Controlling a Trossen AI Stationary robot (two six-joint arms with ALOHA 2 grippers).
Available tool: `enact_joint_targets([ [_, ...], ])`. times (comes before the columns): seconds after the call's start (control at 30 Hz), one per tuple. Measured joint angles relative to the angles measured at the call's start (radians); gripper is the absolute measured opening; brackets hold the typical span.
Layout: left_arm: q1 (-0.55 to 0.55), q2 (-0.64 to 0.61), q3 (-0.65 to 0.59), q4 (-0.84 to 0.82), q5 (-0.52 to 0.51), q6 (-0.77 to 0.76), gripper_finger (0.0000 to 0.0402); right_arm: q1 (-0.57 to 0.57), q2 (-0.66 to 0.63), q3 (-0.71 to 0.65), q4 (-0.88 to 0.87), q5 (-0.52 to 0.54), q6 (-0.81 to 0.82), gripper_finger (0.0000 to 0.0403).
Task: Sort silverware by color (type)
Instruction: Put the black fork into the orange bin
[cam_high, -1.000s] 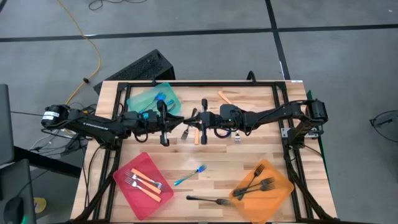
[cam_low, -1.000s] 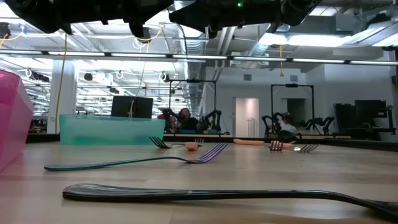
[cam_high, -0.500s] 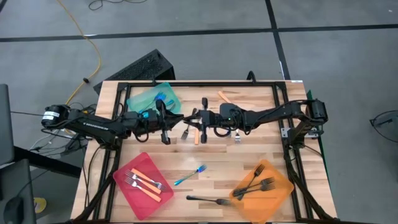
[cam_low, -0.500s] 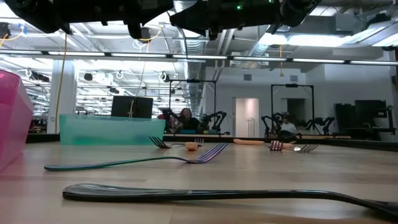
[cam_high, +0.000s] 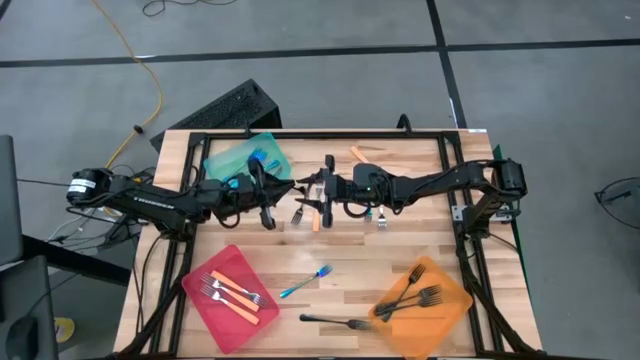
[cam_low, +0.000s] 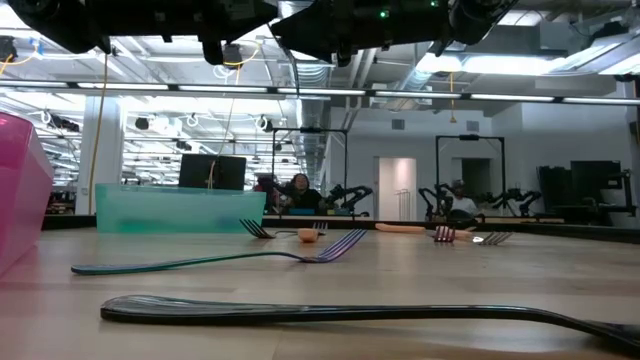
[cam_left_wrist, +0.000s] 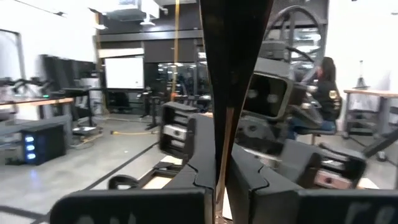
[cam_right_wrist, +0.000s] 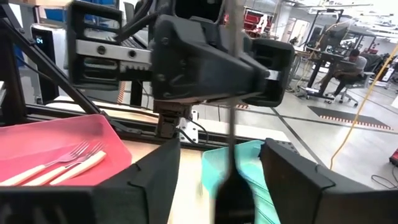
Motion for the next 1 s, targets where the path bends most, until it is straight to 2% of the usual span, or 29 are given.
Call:
enact_joint_targets([
  [0.17,0.019,0.000,0.000,-0.007,-0.021,0.003,0.0000,0.003,0.000,0.000,-0.020,0.002,0.000,0.0244],
  [0.37,0.049,0.000,-0.002,-0.020,-0.048,0.008,0.0000,-0.004,-0.013,0.000,-0.160,0.121,-0.065,0.0244],
  [0.6,0.089,0.000,-0.002,-0.031,-0.049,0.032,0.0000,-0.027,-0.015,0.000,-0.238,0.130,-0.037,0.0244],
  [0.7,0.103,0.000,-0.002,-0.070,-0.048,0.020,0.0000,-0.027,-0.014,0.000,-0.309,0.177,-0.045,0.0244],
  [1.0,0.105,0.000,-0.002,-0.132,0.092,-0.045,0.0000,-0.081,-0.171,0.001,-0.523,0.338,-0.132,0.0243],
])
